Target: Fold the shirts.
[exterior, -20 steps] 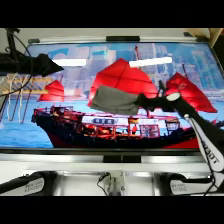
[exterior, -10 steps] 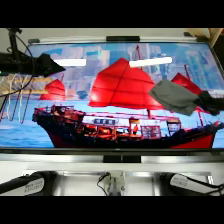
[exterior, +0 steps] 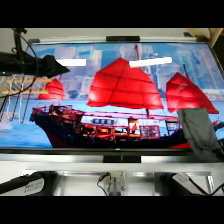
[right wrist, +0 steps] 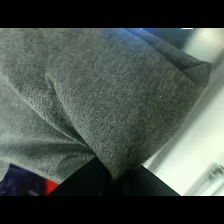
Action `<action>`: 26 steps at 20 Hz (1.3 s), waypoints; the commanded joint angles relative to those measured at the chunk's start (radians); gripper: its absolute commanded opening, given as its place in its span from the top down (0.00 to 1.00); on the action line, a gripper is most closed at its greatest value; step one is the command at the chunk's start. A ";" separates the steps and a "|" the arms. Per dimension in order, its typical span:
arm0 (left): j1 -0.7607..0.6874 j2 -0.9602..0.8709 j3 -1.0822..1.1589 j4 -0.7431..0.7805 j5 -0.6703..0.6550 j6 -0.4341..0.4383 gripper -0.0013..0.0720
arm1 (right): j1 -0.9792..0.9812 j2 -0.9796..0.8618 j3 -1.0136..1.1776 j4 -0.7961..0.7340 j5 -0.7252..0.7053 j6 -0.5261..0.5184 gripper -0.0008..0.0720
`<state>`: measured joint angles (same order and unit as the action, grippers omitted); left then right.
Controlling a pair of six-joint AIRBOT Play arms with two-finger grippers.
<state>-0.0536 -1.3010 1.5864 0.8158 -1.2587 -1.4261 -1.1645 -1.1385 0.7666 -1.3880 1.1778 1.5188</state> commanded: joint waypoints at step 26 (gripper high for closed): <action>-0.301 -0.217 -0.041 0.695 -0.166 -0.243 0.24 | 1.280 -0.288 0.565 0.138 0.165 0.210 0.13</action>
<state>-0.3561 -1.5227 1.5993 1.5440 -1.4906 -1.6165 0.0387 -1.3758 1.3113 -1.2907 1.2922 1.7058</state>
